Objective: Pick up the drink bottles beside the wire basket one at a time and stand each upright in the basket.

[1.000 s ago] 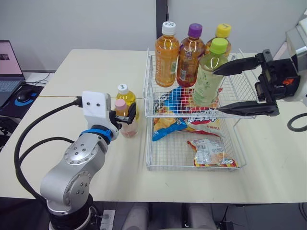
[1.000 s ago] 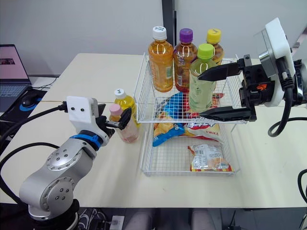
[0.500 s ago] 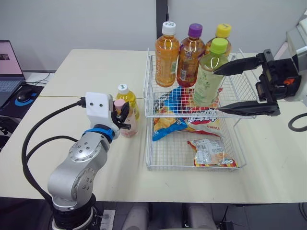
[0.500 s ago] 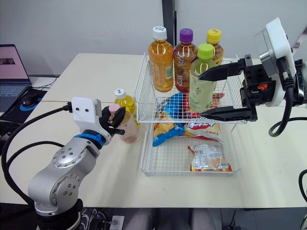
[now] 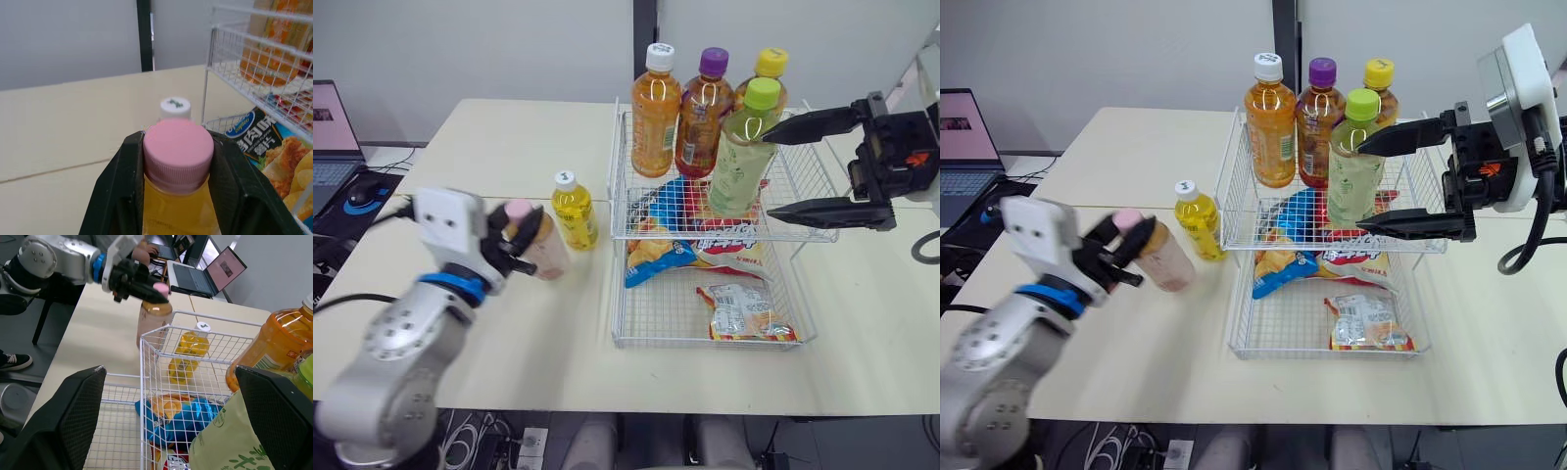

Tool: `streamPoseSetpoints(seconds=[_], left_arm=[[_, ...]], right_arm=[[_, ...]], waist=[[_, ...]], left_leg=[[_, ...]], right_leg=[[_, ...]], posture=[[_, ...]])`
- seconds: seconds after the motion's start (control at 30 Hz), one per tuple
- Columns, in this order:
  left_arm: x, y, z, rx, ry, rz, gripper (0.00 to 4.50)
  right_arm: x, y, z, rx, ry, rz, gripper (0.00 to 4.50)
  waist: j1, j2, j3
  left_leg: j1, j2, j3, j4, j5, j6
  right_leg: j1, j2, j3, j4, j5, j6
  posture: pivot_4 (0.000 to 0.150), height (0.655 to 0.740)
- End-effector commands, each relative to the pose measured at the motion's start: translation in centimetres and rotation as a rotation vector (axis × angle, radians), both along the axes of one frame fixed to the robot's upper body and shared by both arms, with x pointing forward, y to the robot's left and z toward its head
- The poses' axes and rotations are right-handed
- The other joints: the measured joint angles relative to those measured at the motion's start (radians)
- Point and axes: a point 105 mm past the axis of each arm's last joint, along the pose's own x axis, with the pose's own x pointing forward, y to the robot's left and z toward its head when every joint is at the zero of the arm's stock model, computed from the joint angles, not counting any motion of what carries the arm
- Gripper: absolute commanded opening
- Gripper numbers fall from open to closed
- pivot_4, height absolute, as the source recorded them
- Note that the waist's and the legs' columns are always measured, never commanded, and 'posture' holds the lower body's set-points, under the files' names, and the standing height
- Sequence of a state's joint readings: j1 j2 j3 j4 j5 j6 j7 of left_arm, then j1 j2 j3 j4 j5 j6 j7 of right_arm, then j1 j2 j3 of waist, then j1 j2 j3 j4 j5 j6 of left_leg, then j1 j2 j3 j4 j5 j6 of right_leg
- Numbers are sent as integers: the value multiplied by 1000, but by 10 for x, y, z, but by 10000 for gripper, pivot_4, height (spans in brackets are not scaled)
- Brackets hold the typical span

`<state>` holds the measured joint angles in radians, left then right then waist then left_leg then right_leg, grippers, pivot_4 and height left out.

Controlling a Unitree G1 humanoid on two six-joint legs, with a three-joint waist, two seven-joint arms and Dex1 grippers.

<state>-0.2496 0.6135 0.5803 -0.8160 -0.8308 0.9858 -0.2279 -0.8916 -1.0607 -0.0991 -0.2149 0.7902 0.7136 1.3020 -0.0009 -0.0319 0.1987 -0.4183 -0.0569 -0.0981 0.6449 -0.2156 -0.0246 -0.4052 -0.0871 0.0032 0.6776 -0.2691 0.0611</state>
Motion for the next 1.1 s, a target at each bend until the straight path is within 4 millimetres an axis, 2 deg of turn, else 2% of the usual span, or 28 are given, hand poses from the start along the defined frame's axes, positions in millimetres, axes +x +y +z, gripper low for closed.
streamPoseSetpoints(seconds=[0.03,0.13,0.27,0.43,0.57,0.8,0.9,0.97,1.1], left_arm=[[-16,6,46,6,-66,-150,13667],[-23,11,82,23,-55,-253,13666],[-37,16,141,35,-69,-390,13666],[-40,11,172,29,-64,-508,13666],[-31,-17,195,29,-70,-687,13666],[-8,-68,199,97,-27,-859,13666],[-2,-86,192,146,-10,-889,13666],[9,-101,181,182,2,-899,13666],[27,-117,165,194,21,-923,13666]], right_arm=[[-3,-7,13,11,-59,-25,45000],[-1,-10,14,11,-60,-43,45000],[-3,-17,17,12,-62,-74,45000],[-5,-22,17,18,-63,-110,45000],[-7,-26,16,28,-67,-140,45000],[-11,-30,16,38,-74,-180,45000],[-14,-32,17,42,-77,-200,45000],[-15,-33,17,47,-80,-213,45000],[-19,-35,18,57,-80,-225,45000]], waist=[[0,0,0],[-2,-1,1],[-8,-2,3],[-15,-2,3],[-15,-3,3],[-28,-3,3],[-35,-2,3],[-36,-2,4],[-34,-2,4]], left_leg=[[0,0,0,0,0,0],[0,0,-1,0,0,0],[-1,0,-1,-1,0,0],[1,0,0,-2,0,0],[-1,0,1,-1,0,0],[-2,-1,1,-1,0,0],[-3,-1,0,-1,0,0],[-3,-1,1,-1,0,0],[-3,-1,2,0,0,0]], right_leg=[[0,0,0,0,0,0],[0,0,-2,1,0,0],[0,1,-3,0,0,0],[0,1,-1,1,-1,1],[0,1,-6,1,0,1],[-1,0,-5,2,-1,1],[-3,0,-2,2,-1,1],[-4,0,1,2,-1,1],[-4,0,3,3,-1,1]], posture=[[1500,7400],[1500,7400],[1500,7400],[1500,7400],[1500,7400],[1500,7400],[1500,7400],[1500,7400],[1500,7400]])
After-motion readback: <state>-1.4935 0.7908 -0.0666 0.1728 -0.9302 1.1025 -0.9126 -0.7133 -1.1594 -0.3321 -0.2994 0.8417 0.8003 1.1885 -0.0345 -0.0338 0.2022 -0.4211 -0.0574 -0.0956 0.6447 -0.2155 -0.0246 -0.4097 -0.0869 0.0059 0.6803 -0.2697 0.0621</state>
